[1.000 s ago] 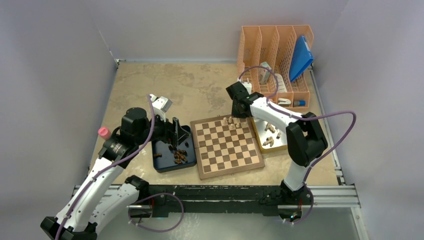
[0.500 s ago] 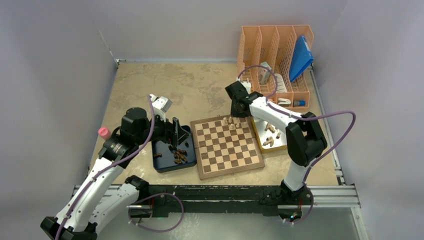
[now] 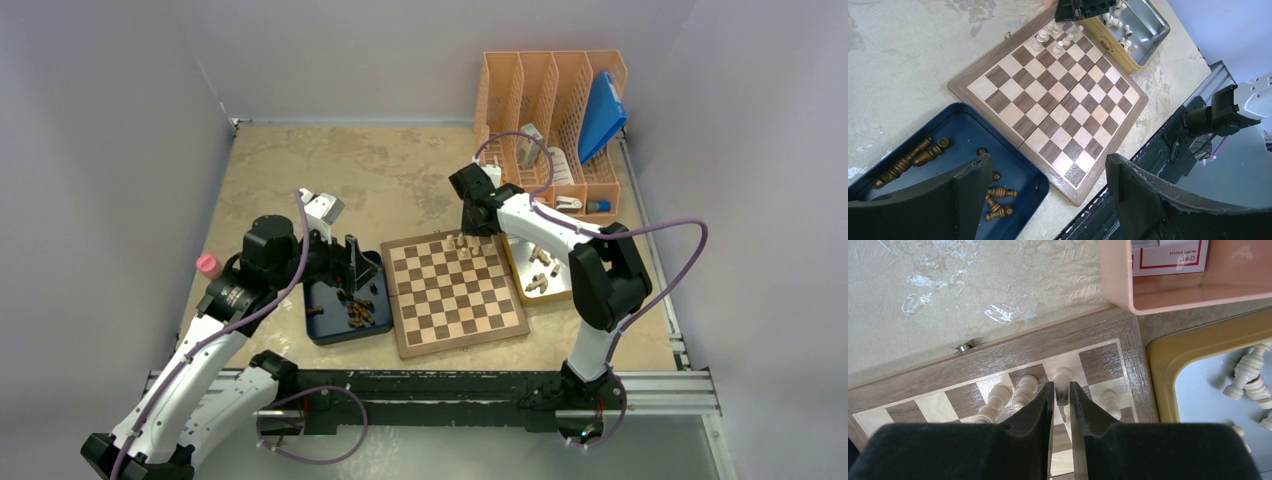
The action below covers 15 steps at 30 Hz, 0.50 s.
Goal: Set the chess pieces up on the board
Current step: Place the chess piece on the chessboard.
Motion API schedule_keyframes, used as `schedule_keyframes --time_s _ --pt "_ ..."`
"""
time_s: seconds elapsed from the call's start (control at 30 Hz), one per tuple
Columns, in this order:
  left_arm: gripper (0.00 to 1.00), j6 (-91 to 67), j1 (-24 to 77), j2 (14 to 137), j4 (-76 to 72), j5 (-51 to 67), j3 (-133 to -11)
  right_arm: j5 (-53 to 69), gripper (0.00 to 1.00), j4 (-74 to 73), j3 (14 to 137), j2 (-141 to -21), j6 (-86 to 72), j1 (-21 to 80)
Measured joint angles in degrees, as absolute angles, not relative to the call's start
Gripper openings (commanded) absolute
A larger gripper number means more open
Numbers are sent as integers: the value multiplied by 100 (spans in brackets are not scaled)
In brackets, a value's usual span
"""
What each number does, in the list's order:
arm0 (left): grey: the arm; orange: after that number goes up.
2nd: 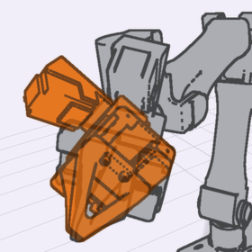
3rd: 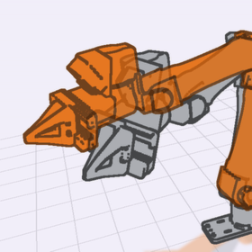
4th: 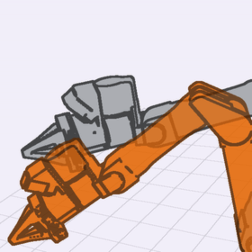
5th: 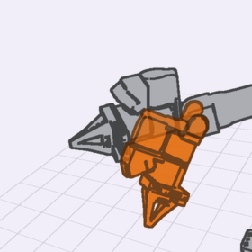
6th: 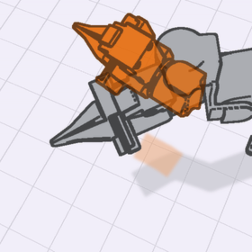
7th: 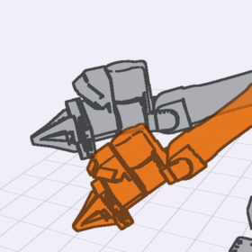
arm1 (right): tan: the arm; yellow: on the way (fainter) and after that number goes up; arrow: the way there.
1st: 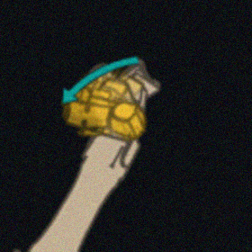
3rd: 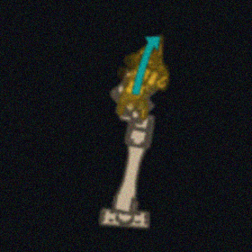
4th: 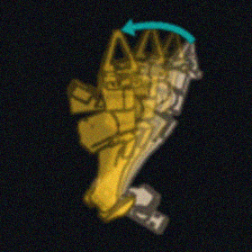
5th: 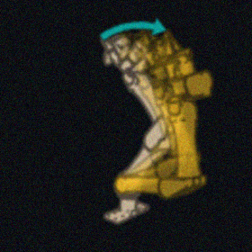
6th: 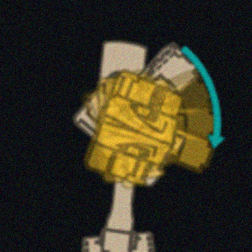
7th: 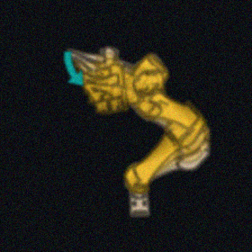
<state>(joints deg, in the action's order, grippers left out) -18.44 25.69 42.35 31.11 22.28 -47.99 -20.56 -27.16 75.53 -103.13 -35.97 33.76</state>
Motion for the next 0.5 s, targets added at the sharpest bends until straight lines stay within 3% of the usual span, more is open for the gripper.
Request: schedule_keyframes --time_s 0.5 --pt "83 -1844 2569 4235 3116 2226 -4799 -2121 25 -2735 7553 -10086 -3712 3376"
